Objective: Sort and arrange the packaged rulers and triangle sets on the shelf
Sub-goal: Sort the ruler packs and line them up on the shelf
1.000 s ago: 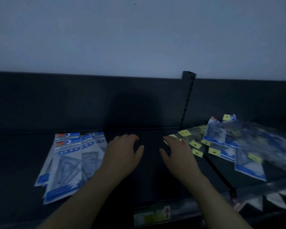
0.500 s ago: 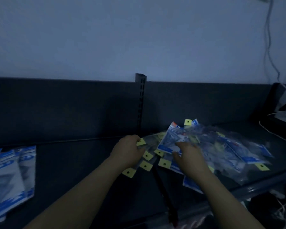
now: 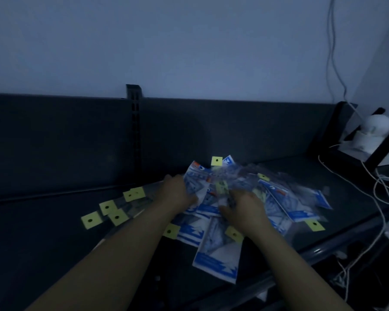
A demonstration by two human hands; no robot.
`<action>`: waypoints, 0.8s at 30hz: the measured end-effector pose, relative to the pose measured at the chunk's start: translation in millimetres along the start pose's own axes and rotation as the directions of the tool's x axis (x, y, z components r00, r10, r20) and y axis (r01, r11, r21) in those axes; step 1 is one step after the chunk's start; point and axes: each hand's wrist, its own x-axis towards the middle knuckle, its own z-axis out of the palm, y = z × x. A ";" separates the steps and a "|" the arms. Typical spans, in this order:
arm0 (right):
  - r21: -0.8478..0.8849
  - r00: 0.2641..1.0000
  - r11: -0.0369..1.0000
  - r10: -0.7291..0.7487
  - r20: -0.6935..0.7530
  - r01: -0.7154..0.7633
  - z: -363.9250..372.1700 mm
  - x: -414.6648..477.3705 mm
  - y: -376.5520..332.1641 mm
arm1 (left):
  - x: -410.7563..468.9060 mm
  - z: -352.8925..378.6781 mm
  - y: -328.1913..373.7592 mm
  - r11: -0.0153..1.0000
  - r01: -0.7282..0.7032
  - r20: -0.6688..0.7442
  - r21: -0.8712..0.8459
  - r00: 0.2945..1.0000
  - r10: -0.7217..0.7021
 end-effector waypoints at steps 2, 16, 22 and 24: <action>0.003 0.998 1.000 0.030 0.049 -0.030 0.9 1.6 5.7 | 5.0 4.0 2.8 0.998 -0.016 0.025 -0.058 1.000 0.018; 0.221 0.941 0.918 0.300 0.160 -0.330 -23.0 19.2 21.6 | 36.5 3.6 23.3 0.990 -0.136 -0.042 0.036 0.990 0.138; 0.244 0.918 0.890 0.341 0.203 -0.385 -25.9 19.5 33.6 | 73.8 24.8 38.0 0.963 -0.130 0.001 0.236 0.991 0.133; 0.275 0.911 0.875 0.345 0.225 -0.399 -26.7 18.9 36.6 | 81.1 30.2 42.3 0.965 -0.138 -0.001 0.222 0.990 0.141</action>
